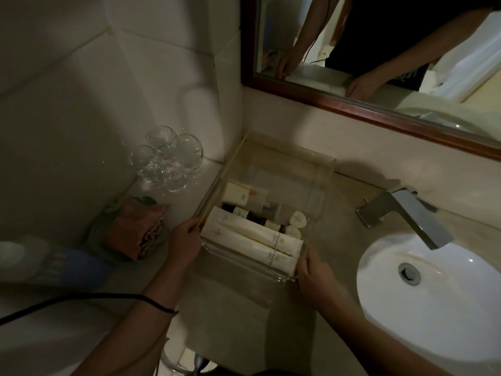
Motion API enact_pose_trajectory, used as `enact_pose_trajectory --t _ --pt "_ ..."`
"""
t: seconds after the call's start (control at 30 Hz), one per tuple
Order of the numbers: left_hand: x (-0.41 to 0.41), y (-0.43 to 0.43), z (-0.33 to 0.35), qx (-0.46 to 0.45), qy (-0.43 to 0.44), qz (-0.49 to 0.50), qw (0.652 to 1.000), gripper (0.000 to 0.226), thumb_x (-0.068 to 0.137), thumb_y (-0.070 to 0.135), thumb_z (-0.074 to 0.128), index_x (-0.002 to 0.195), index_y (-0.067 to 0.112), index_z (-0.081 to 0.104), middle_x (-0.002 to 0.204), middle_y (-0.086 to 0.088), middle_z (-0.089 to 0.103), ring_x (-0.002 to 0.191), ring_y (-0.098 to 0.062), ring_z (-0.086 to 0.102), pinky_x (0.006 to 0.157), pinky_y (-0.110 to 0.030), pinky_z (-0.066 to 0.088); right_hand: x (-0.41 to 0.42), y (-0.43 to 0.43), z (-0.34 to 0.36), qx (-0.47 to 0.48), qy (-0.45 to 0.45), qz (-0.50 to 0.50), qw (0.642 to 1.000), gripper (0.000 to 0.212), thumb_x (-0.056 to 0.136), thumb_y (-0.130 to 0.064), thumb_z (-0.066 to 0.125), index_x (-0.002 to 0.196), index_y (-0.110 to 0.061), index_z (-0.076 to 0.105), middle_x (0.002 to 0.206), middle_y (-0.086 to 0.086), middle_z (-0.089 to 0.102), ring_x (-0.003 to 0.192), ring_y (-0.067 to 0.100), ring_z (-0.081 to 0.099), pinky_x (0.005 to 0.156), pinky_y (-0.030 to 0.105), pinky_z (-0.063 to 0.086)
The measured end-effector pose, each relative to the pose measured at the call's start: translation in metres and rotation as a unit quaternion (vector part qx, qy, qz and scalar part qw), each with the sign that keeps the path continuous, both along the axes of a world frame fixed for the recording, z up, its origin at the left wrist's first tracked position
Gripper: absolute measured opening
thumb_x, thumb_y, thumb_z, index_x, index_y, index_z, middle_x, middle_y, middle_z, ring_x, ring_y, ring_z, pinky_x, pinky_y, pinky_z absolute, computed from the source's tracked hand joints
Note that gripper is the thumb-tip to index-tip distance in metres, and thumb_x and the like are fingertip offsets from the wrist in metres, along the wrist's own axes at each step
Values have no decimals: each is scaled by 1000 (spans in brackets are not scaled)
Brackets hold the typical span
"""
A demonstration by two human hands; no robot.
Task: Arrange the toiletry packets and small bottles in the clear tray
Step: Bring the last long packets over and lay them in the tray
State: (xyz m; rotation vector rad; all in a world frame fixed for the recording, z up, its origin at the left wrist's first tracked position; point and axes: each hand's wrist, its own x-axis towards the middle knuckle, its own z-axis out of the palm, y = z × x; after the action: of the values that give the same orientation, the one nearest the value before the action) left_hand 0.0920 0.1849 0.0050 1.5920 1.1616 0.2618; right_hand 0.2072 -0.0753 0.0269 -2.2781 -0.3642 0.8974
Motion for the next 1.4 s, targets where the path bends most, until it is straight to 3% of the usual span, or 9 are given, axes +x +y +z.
enact_pose_trajectory --t 0.2,0.33,0.47,0.63,0.8,0.93,1.13,1.27,1.4 --pt "17 -3 4 13 -1 2 1000 36 93 -2 40 116 6 66 110 -11 67 97 -23 62 87 -36 52 24 6 0 -3 -48 -23 999 18 102 -27 40 109 -19 54 106 5 67 89 17 63 79 37 54" --pt "32 -6 12 6 -18 -9 1000 37 93 -2 39 115 9 67 103 -4 65 93 -19 60 79 -27 45 40 10 4 16 -60 -31 998 17 104 -29 37 106 -24 53 98 -2 64 79 5 58 64 21 46" --pt "44 2 10 -23 -29 15 999 35 92 7 42 115 13 67 109 -7 70 92 -21 66 80 -34 54 49 14 5 25 -45 -59 997 25 103 -36 37 115 -22 54 105 3 65 90 16 63 75 31 53" --pt "50 -3 18 -29 -61 21 998 31 90 1 48 111 16 66 90 7 67 75 0 58 53 -3 44 49 14 2 29 -23 -76 996 19 99 -43 46 108 -27 40 101 2 64 85 14 65 71 34 59" --pt "53 -5 14 -20 -84 -38 996 43 78 -6 58 102 27 70 92 10 72 92 -12 67 74 -18 52 48 13 2 84 -22 -99 991 47 91 -41 62 123 -22 34 99 -3 61 82 12 65 65 26 58" --pt "55 -8 14 12 -121 -50 991 52 84 -1 64 103 47 60 98 25 70 98 3 64 80 -14 50 48 11 3 107 -1 -84 991 80 81 -31 76 135 -34 17 111 -10 54 88 5 63 83 27 54" --pt "67 -8 9 19 -145 -43 988 58 86 -7 59 120 37 43 101 26 60 88 19 60 71 -4 46 56 21 1 71 -28 -95 993 113 75 -32 82 150 -31 -3 118 -3 63 103 14 64 92 35 52" --pt "73 -2 3 18 -132 -33 990 66 85 -1 64 139 26 37 109 20 58 89 16 59 70 -2 45 67 22 -4 54 -61 -69 994 54 79 -32 78 116 -44 41 110 -10 66 96 6 66 79 26 56" --pt "82 10 -10 25 -101 -16 994 75 77 -6 69 142 17 38 125 -1 61 104 -9 63 84 -15 50 75 26 -1 46 -75 -53 995 33 84 -24 73 89 -39 45 93 -7 68 85 9 66 75 30 56"
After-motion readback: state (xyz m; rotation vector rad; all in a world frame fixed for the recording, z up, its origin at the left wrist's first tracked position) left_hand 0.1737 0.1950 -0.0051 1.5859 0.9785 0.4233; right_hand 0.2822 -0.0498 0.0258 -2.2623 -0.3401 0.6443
